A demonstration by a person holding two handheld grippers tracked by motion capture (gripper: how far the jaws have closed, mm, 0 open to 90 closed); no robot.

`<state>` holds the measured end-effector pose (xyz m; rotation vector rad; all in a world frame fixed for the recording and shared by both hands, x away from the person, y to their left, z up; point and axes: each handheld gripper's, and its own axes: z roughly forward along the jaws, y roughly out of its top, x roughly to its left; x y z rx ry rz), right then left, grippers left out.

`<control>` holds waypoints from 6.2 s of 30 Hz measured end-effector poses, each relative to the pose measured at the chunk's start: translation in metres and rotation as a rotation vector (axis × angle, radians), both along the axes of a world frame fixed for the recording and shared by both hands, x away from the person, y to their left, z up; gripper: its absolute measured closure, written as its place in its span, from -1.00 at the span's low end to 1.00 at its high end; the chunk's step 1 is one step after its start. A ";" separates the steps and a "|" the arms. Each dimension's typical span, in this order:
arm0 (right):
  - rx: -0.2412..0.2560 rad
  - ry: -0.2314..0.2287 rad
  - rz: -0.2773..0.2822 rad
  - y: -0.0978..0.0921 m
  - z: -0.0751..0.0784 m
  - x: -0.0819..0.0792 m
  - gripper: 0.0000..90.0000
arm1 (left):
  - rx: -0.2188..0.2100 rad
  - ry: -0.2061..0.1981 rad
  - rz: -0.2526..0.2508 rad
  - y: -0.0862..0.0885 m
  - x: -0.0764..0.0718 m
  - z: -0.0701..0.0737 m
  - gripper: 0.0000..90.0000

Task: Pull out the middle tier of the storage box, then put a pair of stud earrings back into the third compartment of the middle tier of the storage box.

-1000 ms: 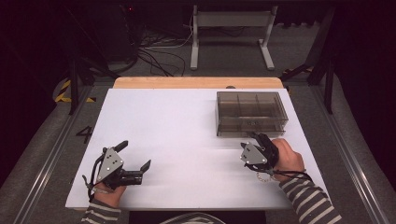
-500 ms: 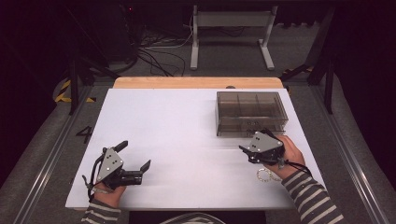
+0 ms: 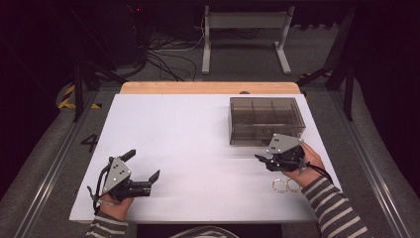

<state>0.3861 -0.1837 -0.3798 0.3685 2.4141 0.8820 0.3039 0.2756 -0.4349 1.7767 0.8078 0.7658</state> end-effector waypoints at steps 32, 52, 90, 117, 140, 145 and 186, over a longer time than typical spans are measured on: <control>-0.186 0.064 0.016 -0.004 -0.005 0.039 0.02 | 0.003 0.002 0.000 0.000 0.000 0.000 -0.99; -0.311 0.057 -0.012 0.004 -0.021 0.056 0.13 | 0.002 0.004 -0.002 0.000 0.000 0.000 -0.99; -0.332 0.054 0.001 0.003 -0.016 0.028 0.43 | 0.006 0.008 -0.004 -0.001 0.001 -0.001 -0.99; -0.338 0.075 0.020 0.002 -0.016 0.016 0.45 | 0.003 0.011 -0.006 -0.001 0.001 -0.001 -0.99; -0.213 0.074 0.035 -0.002 -0.006 0.010 0.30 | 0.006 0.008 -0.007 -0.001 0.001 -0.001 -0.99; -0.118 0.084 0.000 -0.007 0.002 0.007 0.26 | -0.004 0.008 -0.010 -0.002 0.005 0.000 -0.99; -0.017 0.265 -0.137 -0.028 -0.002 -0.031 0.17 | 0.002 0.008 -0.019 -0.004 0.005 0.000 -0.99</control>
